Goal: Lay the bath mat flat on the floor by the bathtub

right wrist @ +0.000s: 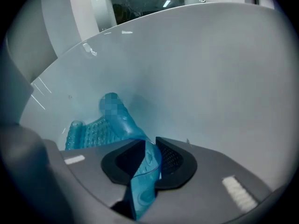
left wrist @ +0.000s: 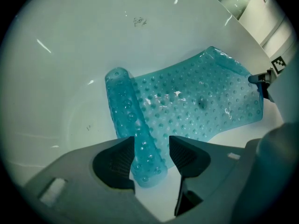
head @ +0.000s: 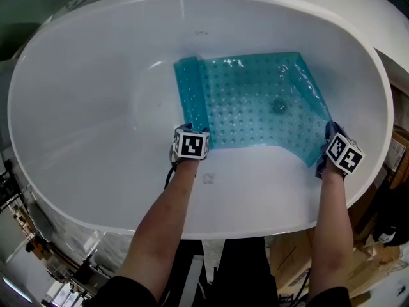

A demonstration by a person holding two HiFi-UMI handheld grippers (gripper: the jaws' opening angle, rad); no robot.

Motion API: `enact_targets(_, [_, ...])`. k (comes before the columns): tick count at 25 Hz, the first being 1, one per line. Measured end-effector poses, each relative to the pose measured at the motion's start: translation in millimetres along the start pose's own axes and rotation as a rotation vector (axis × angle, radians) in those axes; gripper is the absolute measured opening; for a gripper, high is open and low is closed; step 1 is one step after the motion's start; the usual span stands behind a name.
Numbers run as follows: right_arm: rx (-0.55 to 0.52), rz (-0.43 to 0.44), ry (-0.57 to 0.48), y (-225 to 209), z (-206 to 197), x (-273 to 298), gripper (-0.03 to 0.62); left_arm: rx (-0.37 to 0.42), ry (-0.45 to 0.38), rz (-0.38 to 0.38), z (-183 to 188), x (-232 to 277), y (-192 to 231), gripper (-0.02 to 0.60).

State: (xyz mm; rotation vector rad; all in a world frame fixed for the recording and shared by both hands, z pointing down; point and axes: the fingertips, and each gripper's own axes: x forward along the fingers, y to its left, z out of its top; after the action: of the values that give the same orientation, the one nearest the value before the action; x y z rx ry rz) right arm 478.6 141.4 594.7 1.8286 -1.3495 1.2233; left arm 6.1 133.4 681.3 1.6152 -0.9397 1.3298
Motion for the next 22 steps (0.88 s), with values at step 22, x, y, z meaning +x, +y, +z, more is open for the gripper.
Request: enact_targets(22, [-0.084, 0.123, 0.077, 33.0, -11.9, 17.1, 0.058, 0.021, 0.001, -0.013, 19.7, 13.8, -23.8, 0.244])
